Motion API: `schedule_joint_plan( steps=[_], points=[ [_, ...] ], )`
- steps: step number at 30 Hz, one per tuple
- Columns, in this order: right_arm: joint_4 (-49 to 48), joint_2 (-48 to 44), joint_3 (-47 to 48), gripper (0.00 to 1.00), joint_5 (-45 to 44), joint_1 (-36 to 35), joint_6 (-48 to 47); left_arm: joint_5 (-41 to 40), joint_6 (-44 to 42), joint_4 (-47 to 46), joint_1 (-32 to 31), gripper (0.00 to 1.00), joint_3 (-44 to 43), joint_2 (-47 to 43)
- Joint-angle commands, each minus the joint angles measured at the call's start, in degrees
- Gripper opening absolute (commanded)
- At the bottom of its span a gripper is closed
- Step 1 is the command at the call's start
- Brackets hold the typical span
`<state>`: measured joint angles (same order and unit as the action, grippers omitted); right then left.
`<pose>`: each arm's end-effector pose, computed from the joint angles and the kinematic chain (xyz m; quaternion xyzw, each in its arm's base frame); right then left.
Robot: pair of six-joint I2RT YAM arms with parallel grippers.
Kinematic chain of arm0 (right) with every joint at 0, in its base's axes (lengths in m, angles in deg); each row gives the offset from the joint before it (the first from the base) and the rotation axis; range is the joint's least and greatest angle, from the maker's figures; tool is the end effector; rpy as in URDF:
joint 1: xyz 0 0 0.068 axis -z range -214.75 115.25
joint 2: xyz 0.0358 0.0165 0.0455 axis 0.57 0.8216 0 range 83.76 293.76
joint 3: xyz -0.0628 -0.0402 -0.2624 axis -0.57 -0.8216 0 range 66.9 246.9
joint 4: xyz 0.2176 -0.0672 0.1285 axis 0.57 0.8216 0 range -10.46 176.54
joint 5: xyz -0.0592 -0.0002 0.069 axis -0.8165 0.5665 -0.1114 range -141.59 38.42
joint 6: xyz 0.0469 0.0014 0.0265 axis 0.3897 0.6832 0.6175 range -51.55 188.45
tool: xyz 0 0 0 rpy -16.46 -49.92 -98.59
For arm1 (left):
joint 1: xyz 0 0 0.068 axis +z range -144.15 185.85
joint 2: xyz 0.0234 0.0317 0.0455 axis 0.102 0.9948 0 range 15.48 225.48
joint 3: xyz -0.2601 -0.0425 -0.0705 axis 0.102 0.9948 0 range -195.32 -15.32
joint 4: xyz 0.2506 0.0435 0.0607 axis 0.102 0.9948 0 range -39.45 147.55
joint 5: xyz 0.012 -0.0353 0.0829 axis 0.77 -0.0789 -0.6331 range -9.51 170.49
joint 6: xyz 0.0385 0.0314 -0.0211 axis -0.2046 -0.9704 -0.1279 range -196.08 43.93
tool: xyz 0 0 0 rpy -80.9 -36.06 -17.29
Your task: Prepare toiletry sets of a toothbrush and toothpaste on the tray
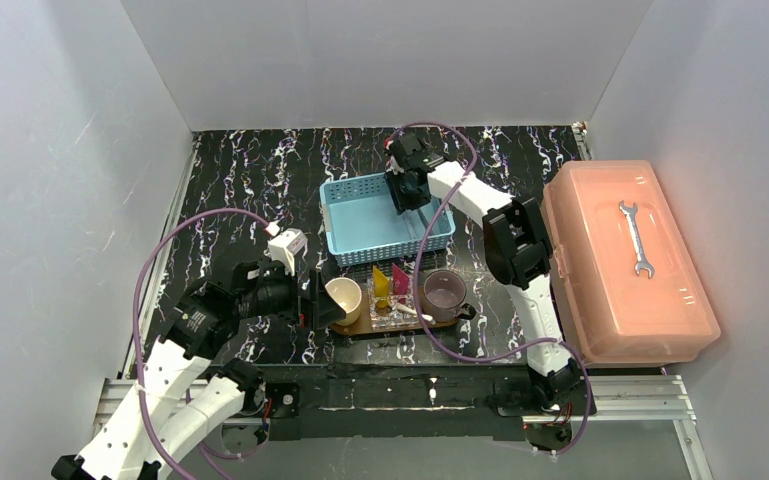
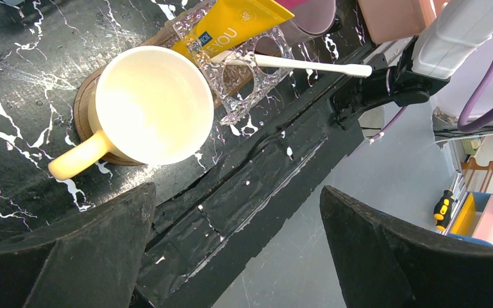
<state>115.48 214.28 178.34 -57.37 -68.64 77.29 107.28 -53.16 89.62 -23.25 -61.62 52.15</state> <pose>0.4216 0.2789 0.2012 -0.1917 0.9332 0.0645 0.2971 0.1075 -0.0782 0.3192 0.1620 0.8325 -0.3949 0.3532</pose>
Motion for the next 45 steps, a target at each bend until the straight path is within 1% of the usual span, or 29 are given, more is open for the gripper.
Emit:
schedule_joint_plan(
  steps=[1,10,13,15,17,21,23,31,45],
  points=[
    [-0.3,1.9,2.4,0.48,0.6,-0.4,0.0,0.4,-0.9,-0.2,-0.1,0.99,0.3,0.4],
    [0.5,4.5,2.4,0.48,-0.6,-0.9,-0.9,0.4,-0.9,-0.2,-0.1,0.99,0.3,0.4],
    [1.3,5.4,2.4,0.44,-1.7,-1.3,-1.7,0.4,-0.9,-0.2,-0.1,0.99,0.3,0.4],
    [1.8,5.9,2.4,0.38,-3.0,-1.7,-2.3,0.5,-0.9,-0.2,-0.2,0.99,0.3,0.4],
    [2.2,6.3,2.3,0.31,-3.5,-2.0,-2.7,0.5,-0.9,-0.2,-0.1,0.99,0.3,0.4],
    [2.1,6.3,1.6,0.09,-4.1,-2.4,-3.0,0.4,-0.9,-0.2,-0.1,0.99,0.3,0.1],
    [2.0,6.2,1.6,0.01,-4.2,-2.5,-3.0,0.3,-0.9,-0.2,-0.1,0.99,0.2,0.0],
    [1.6,3.4,2.3,0.01,-5.4,-2.9,-2.9,0.3,-0.9,-0.2,-0.1,0.99,0.3,-0.5],
    [-1.9,-8.1,0.6,0.01,-4.9,-3.5,-2.5,0.1,-0.9,-0.2,-0.1,0.99,0.1,-0.9]
  ],
)
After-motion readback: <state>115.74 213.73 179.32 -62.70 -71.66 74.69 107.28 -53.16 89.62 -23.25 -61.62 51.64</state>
